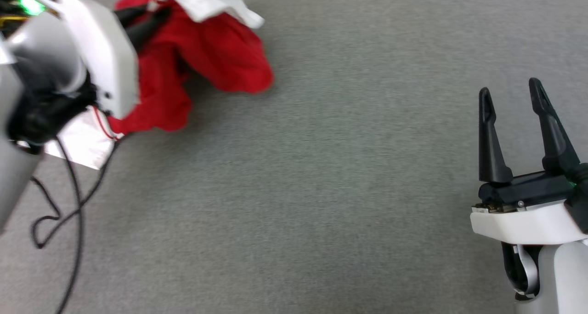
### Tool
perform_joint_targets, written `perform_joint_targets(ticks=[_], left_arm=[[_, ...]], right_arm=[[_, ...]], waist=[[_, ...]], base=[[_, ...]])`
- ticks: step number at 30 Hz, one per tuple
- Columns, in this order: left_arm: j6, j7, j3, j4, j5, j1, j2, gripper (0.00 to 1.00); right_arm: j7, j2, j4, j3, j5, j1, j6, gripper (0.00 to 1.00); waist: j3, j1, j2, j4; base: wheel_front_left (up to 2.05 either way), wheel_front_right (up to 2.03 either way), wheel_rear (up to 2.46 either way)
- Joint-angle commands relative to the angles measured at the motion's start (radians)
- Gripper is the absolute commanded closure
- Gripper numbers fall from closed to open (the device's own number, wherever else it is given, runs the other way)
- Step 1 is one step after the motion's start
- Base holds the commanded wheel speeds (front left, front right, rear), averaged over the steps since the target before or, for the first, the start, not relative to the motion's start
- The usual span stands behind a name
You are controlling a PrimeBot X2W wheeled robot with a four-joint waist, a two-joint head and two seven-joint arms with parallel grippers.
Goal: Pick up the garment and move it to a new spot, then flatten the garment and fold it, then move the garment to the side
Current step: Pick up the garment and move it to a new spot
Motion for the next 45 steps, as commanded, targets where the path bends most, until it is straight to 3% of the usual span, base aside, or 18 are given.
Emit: perform_joint_targets(ticks=[1,8,15,16,24,33,34,35,40,45], left_arm=[[0.0,0.004,-0.022,-0.022,0.013,-0.019,-0.025,1.0],[0.0,0.015,-0.159,-0.067,0.058,-0.053,-0.161,1.0],[0.0,-0.032,-0.29,-0.031,0.063,-0.06,-0.291,1.0],[0.0,-0.056,-0.361,-0.009,0.054,-0.042,-0.331,1.0],[0.0,-0.095,-0.551,0.105,0.012,0.035,-0.396,1.0],[0.0,-0.113,-0.597,0.199,0.022,0.079,-0.422,1.0],[0.0,-0.141,-0.596,0.208,0.029,0.07,-0.427,0.62],[0.0,-0.17,-0.596,0.214,0.036,0.062,-0.431,0.0],[0.003,-0.332,-0.571,0.227,0.05,0.076,-0.441,0.0],[0.07,-0.471,-0.528,0.19,0.073,0.137,-0.417,0.0]], right_arm=[[-0.002,0.002,-0.002,-0.004,0.013,0.009,-0.001,0.0],[-0.002,0.002,-0.005,-0.023,0.041,0.009,-0.001,0.0],[-0.002,0.002,-0.009,-0.032,0.061,0.007,-0.001,0.0],[-0.002,0.002,-0.011,-0.038,0.066,0.011,-0.001,0.0],[-0.002,0.002,-0.01,-0.042,0.064,0.006,-0.001,0.0],[-0.002,0.002,-0.003,-0.044,0.057,0.005,-0.001,0.0],[-0.002,0.002,-0.001,-0.046,0.056,0.009,-0.001,0.0],[-0.002,0.002,0.001,-0.048,0.054,0.015,-0.001,0.0],[-0.002,0.002,0.019,-0.052,0.043,0.041,-0.001,0.0],[-0.002,0.002,0.031,-0.061,0.03,0.078,-0.001,0.0]], waist=[[-0.005,0.0001,-0.0001,-0.053],[0.004,0.0001,-0.0001,-0.136],[0.014,0.0001,-0.0001,-0.177],[0.018,0.0001,-0.0001,-0.18],[0.035,0.0001,-0.0001,-0.169],[0.033,0.0001,-0.0001,-0.158],[0.026,0.0001,-0.0001,-0.155],[0.018,0.0001,-0.0001,-0.151],[-0.043,0.0001,-0.0001,-0.126],[-0.103,0.0001,-0.0001,-0.087]], base=[[0.0,0.0,0.0],[0.0,0.0,0.0],[0.0,0.0,0.0],[0.0,0.0,0.0],[0.0,0.0,0.0],[0.0,0.0,0.0],[0.0,0.0,0.0],[0.0,0.0,0.0],[0.0,0.0,0.0],[0.0,0.0,0.0]])
